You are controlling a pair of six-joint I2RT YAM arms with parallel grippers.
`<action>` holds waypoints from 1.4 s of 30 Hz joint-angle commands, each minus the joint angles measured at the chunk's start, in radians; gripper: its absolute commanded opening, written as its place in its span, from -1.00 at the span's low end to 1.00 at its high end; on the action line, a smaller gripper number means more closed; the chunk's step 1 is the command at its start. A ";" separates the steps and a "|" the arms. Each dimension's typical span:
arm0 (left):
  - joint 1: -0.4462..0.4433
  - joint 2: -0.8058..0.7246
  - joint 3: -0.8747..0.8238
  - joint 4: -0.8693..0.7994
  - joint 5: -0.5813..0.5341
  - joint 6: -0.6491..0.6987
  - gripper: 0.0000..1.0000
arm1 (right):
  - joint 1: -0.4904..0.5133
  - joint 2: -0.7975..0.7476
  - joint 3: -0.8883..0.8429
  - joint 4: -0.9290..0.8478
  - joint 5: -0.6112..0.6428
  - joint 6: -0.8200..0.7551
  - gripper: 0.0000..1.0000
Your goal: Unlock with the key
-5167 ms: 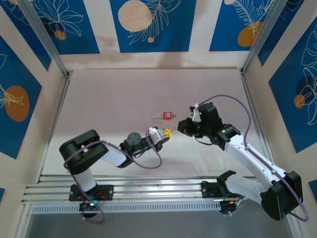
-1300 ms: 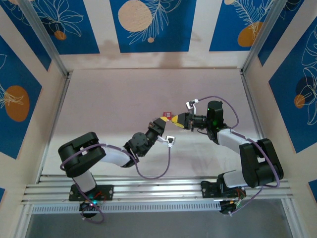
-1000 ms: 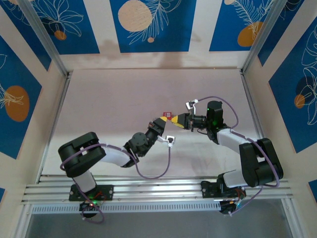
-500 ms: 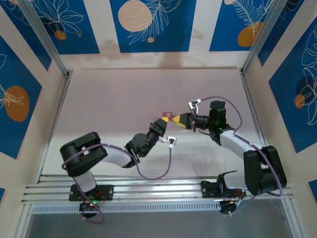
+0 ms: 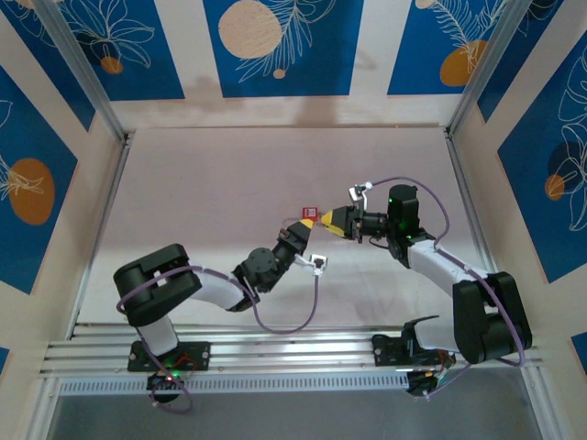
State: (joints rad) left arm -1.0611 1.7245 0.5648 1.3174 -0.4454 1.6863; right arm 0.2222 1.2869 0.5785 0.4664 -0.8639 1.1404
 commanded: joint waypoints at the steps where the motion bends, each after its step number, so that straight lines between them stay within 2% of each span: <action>1: -0.011 0.017 -0.003 -0.023 -0.009 0.022 -1.00 | 0.003 -0.025 0.034 0.010 -0.005 0.008 -0.53; 6: -0.011 0.012 -0.003 -0.015 -0.013 0.024 -1.00 | 0.006 -0.021 0.037 -0.046 0.005 -0.030 -0.44; 29: -0.011 0.010 -0.006 -0.012 -0.007 0.037 -1.00 | 0.019 0.049 0.067 -0.224 0.091 -0.181 -0.29; 37: -0.011 0.014 -0.006 -0.013 -0.008 0.037 -1.00 | 0.028 0.085 0.042 -0.084 0.020 -0.097 -0.41; 42: -0.010 0.014 -0.005 -0.012 -0.009 0.038 -1.00 | 0.029 0.084 0.028 -0.056 0.014 -0.075 -0.46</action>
State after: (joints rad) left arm -1.0626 1.7256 0.5636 1.2972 -0.4503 1.7123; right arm 0.2451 1.3670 0.6151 0.3725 -0.8158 1.0420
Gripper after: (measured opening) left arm 0.048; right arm 0.271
